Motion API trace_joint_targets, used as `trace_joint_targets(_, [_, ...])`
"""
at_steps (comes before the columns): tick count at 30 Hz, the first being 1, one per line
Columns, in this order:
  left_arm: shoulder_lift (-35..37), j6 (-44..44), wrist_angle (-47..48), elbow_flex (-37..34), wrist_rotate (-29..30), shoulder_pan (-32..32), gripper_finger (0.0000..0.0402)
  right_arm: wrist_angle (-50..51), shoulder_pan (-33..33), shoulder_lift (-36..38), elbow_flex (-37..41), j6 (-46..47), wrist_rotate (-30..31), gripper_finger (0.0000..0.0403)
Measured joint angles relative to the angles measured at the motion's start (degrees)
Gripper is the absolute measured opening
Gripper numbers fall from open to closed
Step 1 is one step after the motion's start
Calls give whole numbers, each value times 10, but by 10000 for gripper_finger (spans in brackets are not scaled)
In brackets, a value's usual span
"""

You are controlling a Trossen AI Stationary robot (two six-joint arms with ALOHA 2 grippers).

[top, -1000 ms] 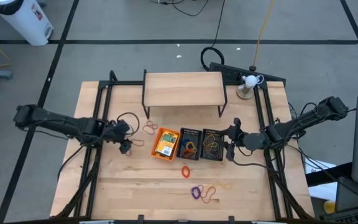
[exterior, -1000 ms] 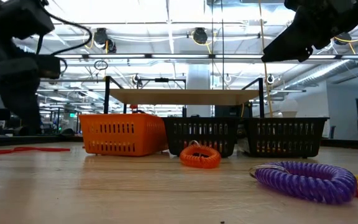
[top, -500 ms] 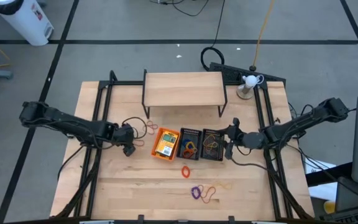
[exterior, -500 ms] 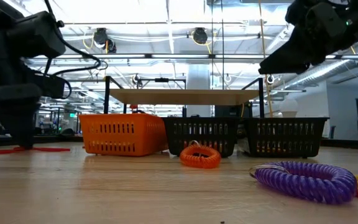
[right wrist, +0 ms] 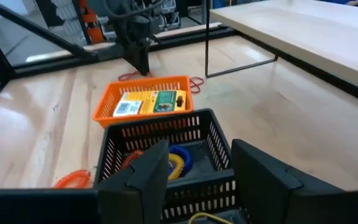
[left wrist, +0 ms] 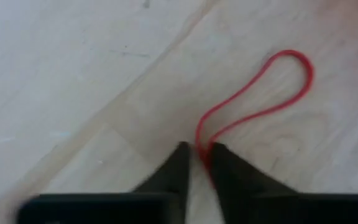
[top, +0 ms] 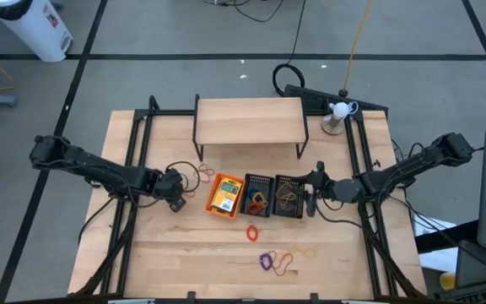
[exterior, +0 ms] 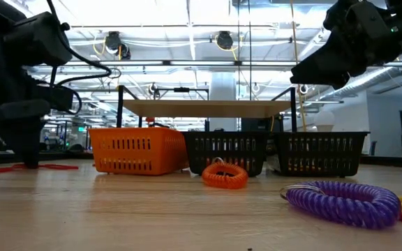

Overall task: Pick & Place Office Desk Supplies
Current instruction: Put the red rubber band into the right black bin

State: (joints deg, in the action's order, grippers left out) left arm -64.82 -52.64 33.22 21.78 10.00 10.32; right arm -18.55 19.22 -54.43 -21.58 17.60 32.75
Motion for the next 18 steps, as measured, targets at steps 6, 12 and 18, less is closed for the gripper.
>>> trace_joint_targets(6, [9, 37, -67, 11, -4, 8, 6, -43, 0, 0, 0, -6, 0, 164])
trace_joint_targets(12, [34, 135, -105, 81, 29, 6, 3, -135, 0, 0, 0, -67, 0, 164])
trace_joint_targets(18, [53, 240, -108, 182, 75, 7, 2, -204, 0, 0, 0, -137, -8, 164])
